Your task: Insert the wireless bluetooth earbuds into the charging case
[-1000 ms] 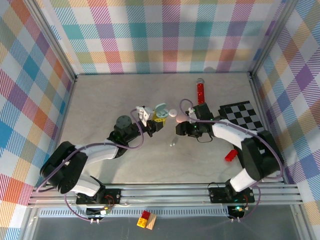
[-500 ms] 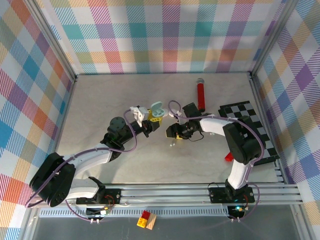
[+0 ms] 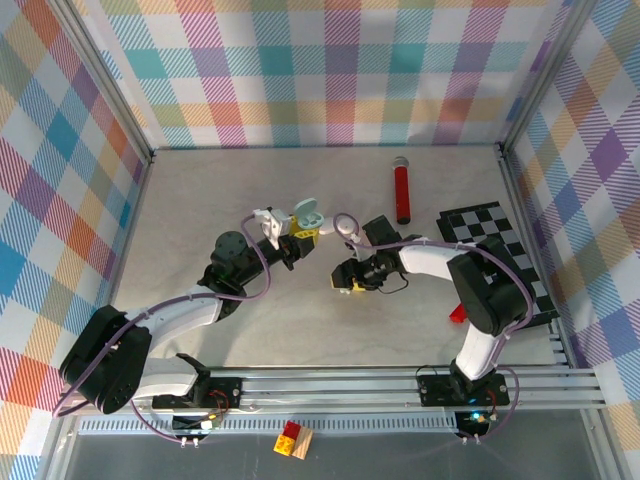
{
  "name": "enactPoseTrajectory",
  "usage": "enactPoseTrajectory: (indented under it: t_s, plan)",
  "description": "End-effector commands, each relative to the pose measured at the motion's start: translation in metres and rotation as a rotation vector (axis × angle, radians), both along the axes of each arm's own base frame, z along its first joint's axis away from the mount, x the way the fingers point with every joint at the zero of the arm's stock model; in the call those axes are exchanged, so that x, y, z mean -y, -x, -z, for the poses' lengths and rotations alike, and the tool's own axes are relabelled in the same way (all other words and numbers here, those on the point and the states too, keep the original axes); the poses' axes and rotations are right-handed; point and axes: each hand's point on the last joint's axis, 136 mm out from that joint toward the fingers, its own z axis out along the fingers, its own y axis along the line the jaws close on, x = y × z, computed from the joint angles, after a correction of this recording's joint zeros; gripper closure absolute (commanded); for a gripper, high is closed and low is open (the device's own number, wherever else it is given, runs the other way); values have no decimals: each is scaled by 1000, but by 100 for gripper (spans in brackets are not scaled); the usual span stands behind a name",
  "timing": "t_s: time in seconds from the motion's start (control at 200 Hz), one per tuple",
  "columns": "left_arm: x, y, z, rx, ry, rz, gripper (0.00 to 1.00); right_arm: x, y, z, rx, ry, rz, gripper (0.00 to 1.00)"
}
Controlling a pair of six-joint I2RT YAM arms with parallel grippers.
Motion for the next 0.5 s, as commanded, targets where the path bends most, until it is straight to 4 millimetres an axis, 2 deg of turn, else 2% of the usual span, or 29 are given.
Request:
enactPoseTrajectory:
  t_s: [0.0, 0.175, 0.365, 0.495]
  plan:
    - [-4, 1, -10, 29, 26, 4, 70, -2, 12, -10, 6, -7, -34, 42]
    - [-5, 0, -9, 30, 21, 2, 70, -5, 19, -13, 11, 6, -44, 45]
    - [-7, 0, -11, 32, 22, -6, 70, 5, 9, -11, 76, 93, -58, 45]
    - [-15, -5, -11, 23, 32, -32, 70, 5, 7, -20, 134, 91, -85, 44]
